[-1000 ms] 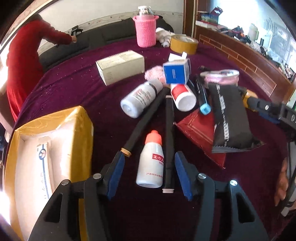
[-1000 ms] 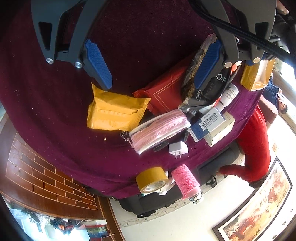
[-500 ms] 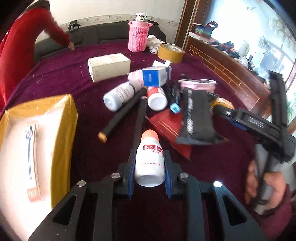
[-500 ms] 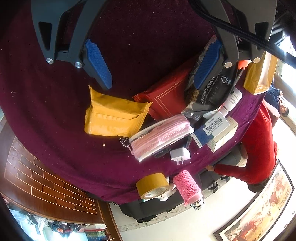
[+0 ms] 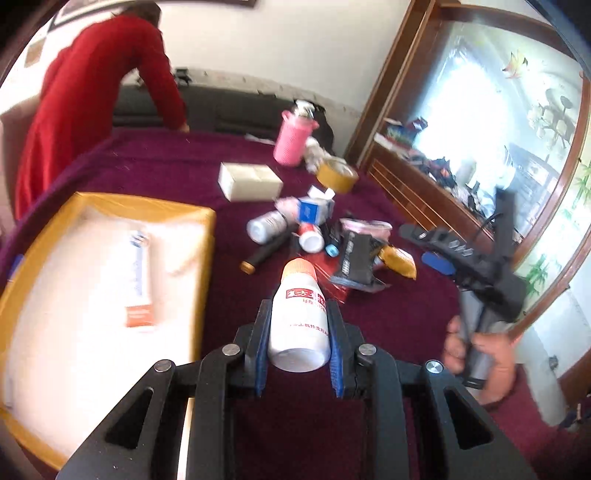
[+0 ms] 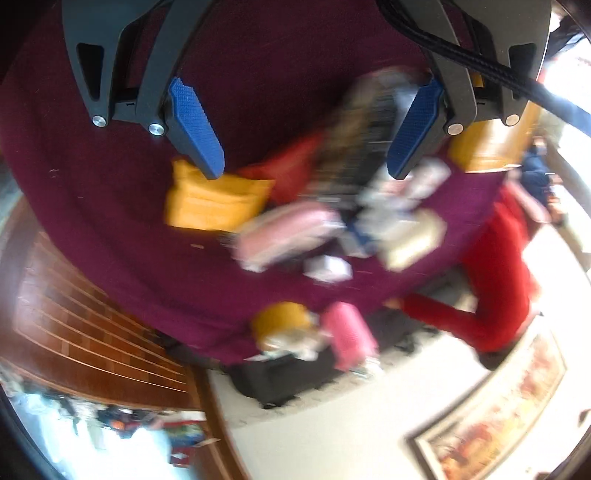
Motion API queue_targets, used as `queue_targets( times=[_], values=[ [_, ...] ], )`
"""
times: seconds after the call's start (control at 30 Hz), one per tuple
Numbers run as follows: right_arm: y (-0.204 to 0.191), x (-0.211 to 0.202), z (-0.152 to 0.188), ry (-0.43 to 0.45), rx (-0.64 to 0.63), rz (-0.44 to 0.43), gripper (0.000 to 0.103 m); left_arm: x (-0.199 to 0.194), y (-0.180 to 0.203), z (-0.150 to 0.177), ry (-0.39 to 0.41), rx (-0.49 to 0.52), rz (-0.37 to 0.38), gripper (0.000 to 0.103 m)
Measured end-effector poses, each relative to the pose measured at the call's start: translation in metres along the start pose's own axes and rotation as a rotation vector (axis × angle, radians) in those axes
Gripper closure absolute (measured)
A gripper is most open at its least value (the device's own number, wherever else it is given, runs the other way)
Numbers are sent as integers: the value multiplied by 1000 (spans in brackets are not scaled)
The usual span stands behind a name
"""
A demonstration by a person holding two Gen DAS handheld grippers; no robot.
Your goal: Organize objects
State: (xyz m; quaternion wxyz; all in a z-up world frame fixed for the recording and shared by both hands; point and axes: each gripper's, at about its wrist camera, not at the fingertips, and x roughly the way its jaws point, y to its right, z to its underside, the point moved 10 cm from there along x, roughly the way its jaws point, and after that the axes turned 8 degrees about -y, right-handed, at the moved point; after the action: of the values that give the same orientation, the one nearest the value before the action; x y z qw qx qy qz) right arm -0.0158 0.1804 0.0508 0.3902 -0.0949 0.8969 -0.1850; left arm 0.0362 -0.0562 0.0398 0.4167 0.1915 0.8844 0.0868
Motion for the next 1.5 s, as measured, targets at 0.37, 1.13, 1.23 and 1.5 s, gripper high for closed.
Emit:
queue_targets(
  times=[0.37, 1.13, 1.23, 1.5],
  values=[
    [-133, 105, 40, -420, -109, -171, 20, -33, -50, 12, 88, -78, 10, 80],
    [-94, 154, 40, -394, -93, 246, 91, -48, -123, 30, 127, -204, 10, 80],
    [-97, 148, 49, -413, -79, 154, 91, -44, -118, 31, 116, -194, 4, 80],
    [-106, 123, 85, -487, -176, 59, 91, -34, -97, 33, 80, -165, -16, 80]
  ],
)
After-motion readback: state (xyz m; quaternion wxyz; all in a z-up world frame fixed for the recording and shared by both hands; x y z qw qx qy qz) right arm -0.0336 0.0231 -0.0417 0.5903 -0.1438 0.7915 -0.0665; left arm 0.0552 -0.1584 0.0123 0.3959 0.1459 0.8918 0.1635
